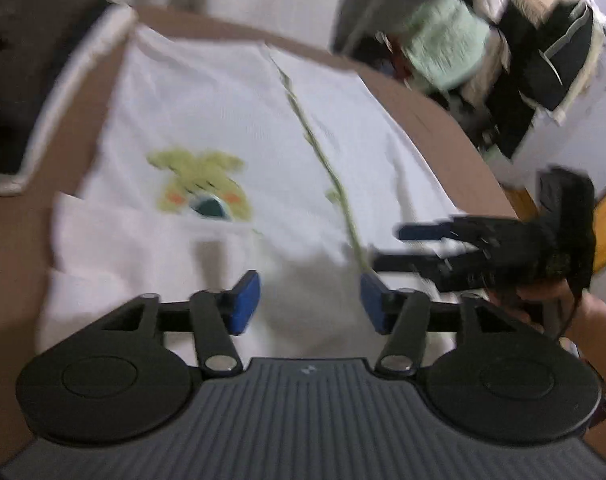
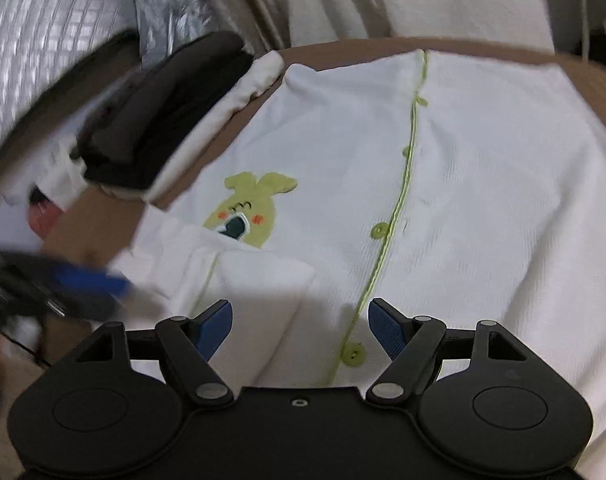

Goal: Fold clothes

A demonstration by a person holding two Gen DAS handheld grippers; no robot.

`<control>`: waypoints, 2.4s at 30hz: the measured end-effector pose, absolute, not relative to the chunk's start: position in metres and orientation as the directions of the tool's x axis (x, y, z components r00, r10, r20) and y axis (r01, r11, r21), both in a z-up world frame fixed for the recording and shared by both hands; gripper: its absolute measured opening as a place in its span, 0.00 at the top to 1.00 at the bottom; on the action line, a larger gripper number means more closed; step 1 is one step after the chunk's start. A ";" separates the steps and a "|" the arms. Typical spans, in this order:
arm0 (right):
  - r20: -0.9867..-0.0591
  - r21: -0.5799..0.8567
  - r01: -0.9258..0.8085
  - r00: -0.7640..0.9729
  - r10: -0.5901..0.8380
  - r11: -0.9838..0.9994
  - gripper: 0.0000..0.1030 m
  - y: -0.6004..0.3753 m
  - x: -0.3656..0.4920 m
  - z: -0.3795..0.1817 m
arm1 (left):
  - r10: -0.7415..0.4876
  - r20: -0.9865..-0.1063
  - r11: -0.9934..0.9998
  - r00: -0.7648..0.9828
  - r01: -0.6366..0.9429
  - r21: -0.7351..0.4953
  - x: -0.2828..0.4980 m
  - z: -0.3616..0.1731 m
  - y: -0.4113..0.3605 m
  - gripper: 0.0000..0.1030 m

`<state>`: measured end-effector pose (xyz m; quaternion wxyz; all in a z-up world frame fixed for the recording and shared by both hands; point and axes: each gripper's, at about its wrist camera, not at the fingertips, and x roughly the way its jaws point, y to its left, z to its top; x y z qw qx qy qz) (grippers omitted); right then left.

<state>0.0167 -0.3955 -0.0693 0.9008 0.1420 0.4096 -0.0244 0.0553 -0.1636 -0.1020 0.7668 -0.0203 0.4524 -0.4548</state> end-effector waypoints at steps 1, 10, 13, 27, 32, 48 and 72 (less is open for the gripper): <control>-0.747 0.188 0.132 0.663 0.055 0.973 0.23 -0.387 0.018 -0.066 | -0.692 -0.692 0.635 0.205 0.628 -0.450 0.065 -0.110 -0.158 0.35; -0.779 -0.048 -0.182 0.622 0.077 0.982 0.23 -0.293 0.048 -0.088 | -0.464 -0.854 0.879 0.235 0.238 -0.413 0.138 -0.184 -0.115 0.35; -0.794 -0.157 -0.293 0.605 0.055 0.943 0.23 -0.271 0.052 -0.107 | -0.431 -0.869 0.888 0.244 0.287 -0.360 0.136 -0.181 -0.122 0.35; -0.729 0.091 0.159 0.683 -0.043 0.983 0.90 -0.358 -0.025 -0.059 | -0.359 -0.889 0.932 0.284 0.160 -0.325 0.138 -0.190 -0.105 0.32; -0.784 0.201 0.398 0.613 -0.097 0.895 0.80 -0.407 -0.054 -0.096 | -0.354 -0.889 0.932 0.288 0.181 -0.313 0.136 -0.189 -0.104 0.32; -0.648 0.586 0.394 0.753 0.117 0.708 0.36 -0.452 -0.081 -0.106 | -0.521 -0.748 0.813 0.411 0.506 -0.288 0.067 -0.134 -0.125 0.31; -0.718 0.322 0.143 0.681 0.143 0.936 0.38 -0.478 -0.020 -0.127 | -0.608 -0.776 0.719 0.167 0.529 -0.450 0.065 -0.163 -0.153 0.31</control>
